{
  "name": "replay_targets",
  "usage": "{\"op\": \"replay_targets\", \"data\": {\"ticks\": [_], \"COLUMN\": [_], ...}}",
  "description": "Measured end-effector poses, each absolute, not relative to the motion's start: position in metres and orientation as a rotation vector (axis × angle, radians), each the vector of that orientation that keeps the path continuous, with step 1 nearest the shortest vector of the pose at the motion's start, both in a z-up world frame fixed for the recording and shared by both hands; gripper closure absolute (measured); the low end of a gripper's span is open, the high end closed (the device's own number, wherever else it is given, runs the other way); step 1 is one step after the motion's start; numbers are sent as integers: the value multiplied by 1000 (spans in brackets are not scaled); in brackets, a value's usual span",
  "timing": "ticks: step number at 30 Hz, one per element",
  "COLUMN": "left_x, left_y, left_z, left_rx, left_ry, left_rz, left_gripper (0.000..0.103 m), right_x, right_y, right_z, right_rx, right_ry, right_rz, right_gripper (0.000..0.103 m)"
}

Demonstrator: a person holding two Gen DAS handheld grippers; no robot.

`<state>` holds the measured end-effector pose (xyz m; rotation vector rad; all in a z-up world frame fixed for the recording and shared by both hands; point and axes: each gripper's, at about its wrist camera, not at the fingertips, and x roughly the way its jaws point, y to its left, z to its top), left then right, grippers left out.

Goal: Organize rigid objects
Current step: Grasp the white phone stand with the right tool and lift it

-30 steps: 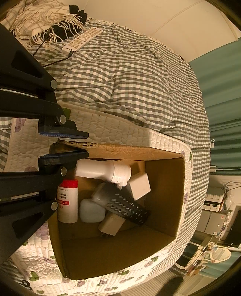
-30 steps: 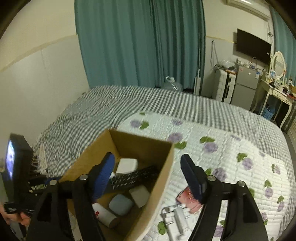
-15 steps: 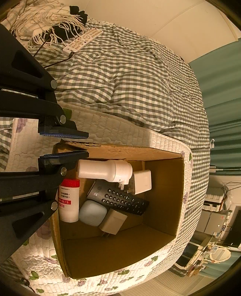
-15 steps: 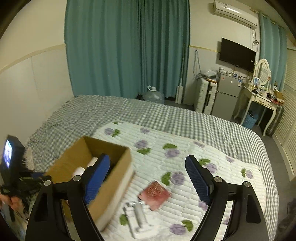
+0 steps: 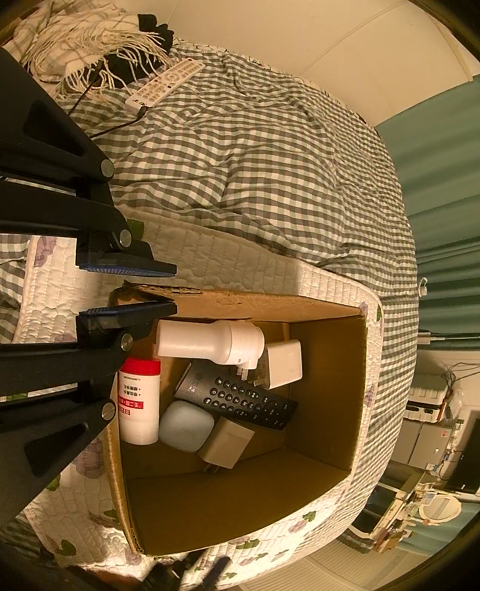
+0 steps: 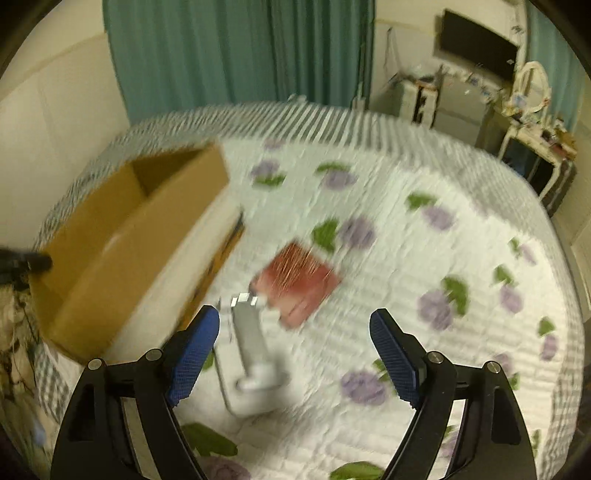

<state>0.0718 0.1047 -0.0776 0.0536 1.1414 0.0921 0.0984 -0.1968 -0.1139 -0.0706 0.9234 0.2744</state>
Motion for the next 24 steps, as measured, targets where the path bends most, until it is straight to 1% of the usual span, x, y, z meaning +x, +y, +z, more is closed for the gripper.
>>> {"op": "replay_targets", "data": {"ticks": [7, 14, 17, 20, 24], "left_x": [71, 70, 70, 70, 70], "left_y": [106, 106, 108, 107, 107], "left_z": [-76, -75, -75, -74, -75], "left_rx": [57, 61, 58, 60, 60], "left_ry": [1140, 1140, 1139, 1140, 1140], "left_rz": [92, 93, 93, 93, 93], "left_gripper": [89, 89, 89, 89, 89], "right_x": [99, 109, 112, 116, 115], "right_y": [-163, -171, -173, -173, -172], "right_z": [-176, -190, -193, -193, -189], "right_rx": [-185, -88, -49, -19, -29], "right_ry": [1057, 1122, 1151, 1168, 1151], "right_rz": [322, 351, 391, 420, 416], "right_gripper": [19, 20, 28, 32, 34]}}
